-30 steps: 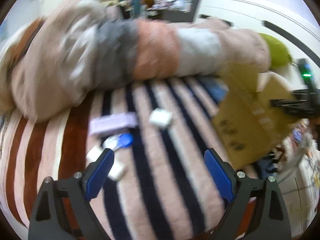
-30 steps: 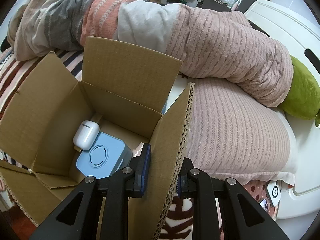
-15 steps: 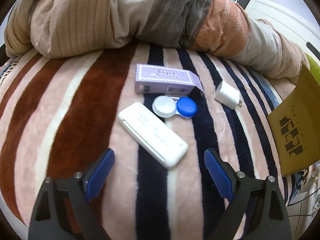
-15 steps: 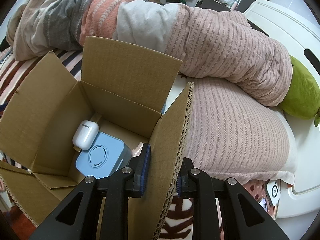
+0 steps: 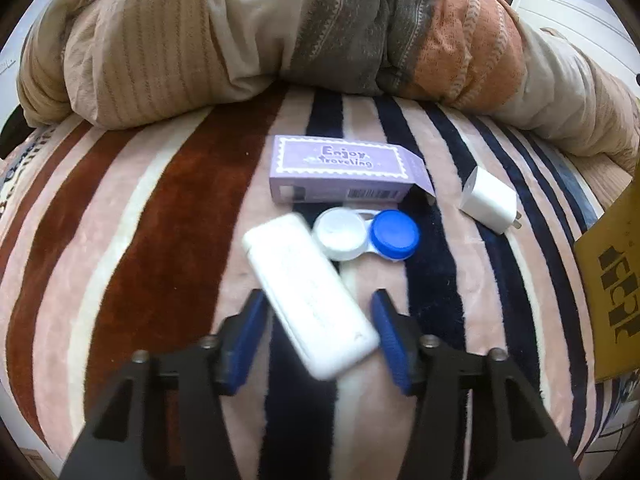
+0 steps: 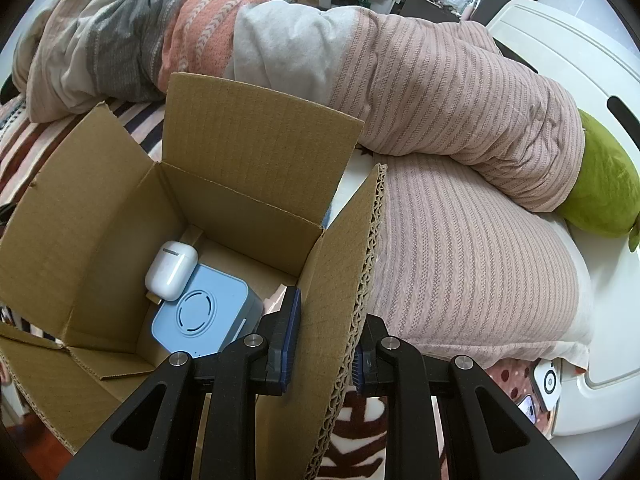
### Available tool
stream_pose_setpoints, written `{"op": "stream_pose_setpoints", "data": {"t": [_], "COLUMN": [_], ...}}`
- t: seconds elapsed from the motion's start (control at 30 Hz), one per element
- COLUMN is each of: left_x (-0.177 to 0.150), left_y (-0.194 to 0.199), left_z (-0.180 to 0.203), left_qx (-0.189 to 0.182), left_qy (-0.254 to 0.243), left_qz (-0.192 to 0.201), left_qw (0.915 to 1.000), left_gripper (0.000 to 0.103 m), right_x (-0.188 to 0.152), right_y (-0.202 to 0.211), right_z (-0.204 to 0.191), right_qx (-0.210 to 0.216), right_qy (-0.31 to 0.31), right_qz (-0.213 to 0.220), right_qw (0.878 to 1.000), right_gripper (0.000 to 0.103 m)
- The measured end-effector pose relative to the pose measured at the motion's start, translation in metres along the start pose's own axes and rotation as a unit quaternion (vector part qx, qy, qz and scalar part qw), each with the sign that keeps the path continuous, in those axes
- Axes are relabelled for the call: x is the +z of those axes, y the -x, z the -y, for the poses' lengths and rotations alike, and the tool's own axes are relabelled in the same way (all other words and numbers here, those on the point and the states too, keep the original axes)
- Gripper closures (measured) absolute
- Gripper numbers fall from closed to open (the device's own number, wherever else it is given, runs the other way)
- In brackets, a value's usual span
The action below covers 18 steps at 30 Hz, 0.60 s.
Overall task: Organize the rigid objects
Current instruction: 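Grasp the white rectangular case with the left tool, then carry the white rectangular case into the box and open the left tool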
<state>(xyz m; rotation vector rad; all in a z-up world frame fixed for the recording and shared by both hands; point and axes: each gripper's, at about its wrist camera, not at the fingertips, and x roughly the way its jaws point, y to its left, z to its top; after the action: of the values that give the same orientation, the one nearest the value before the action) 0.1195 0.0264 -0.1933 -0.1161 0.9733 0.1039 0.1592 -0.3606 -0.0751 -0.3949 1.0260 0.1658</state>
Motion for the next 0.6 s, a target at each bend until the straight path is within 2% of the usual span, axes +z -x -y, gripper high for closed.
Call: {"op": "stream_pose_setpoints", "data": {"t": [0.03,0.1,0.33,0.47,0.6], "left_x": [-0.001,-0.003,-0.023,-0.031,-0.024], "left_y": [0.001,0.004,0.02,0.026,0.018], "left_z": [0.0,-0.003,-0.008,-0.008,-0.003], "left_qx": [0.002,-0.002,-0.046,-0.04,-0.029], "left_qy": [-0.003,-0.009,-0.066,-0.079,-0.068], "left_qz": [0.002,0.005,0.018,0.018,0.01], "left_qw": [1.0,0.9999,0.9966,0.9959,0.9972], "left_gripper": [0.068,0.071,0.071,0.071,0.068], "right_x": [0.0,-0.001,-0.001,0.0,0.0], "right_y": [0.0,0.0,0.0,0.001,0.002], "right_z": [0.0,0.0,0.0,0.001,0.0], "right_qx": [0.0,0.0,0.001,0.004,0.003], "right_qy": [0.0,0.0,-0.001,-0.002,-0.002], "right_qz": [0.0,0.0,0.002,0.002,0.002], "right_qw": [1.0,1.0,1.0,1.0,1.0], "right_gripper": [0.087,0.087,0.087,0.087,0.087]}}
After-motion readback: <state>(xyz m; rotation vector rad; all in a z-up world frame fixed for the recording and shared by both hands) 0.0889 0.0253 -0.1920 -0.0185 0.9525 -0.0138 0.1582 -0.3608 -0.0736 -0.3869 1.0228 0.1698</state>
